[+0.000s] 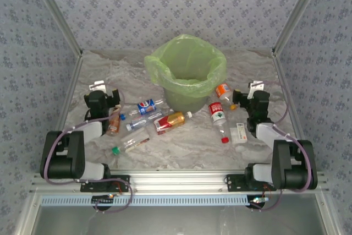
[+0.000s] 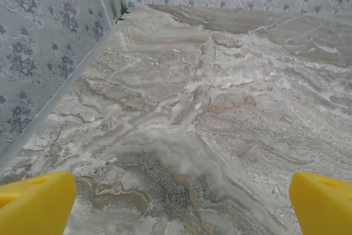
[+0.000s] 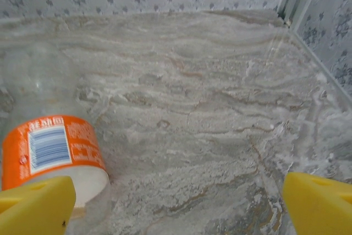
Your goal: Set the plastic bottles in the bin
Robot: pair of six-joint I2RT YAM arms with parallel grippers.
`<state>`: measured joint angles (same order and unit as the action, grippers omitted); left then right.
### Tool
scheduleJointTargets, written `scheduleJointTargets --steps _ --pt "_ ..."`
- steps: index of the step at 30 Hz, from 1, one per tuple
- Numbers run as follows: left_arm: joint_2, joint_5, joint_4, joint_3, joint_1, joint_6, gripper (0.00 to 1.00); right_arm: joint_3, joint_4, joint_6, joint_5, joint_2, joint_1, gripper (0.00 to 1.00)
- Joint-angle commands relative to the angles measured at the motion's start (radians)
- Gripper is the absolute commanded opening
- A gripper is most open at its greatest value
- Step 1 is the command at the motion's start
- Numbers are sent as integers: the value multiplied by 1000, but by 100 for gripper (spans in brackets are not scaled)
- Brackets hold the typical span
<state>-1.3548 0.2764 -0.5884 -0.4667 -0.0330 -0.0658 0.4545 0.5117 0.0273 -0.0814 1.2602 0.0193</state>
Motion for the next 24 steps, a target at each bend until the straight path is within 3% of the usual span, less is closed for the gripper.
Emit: scheduleJointTargets --steps 1,9,15,24 --pt "90 63 151 -56 -14 -52 99 74 -193 91 -4 -49 -5 99" --pt "225 106 514 -185 -42 -330 99 236 -580 261 12 -66 -16 99" --pt "267 6 713 -238 -50 -530 99 283 -890 376 54 -76 -19 99" --pt "309 -96 686 -186 -51 -571 99 256 -1108 408 143 -82 -33 99"
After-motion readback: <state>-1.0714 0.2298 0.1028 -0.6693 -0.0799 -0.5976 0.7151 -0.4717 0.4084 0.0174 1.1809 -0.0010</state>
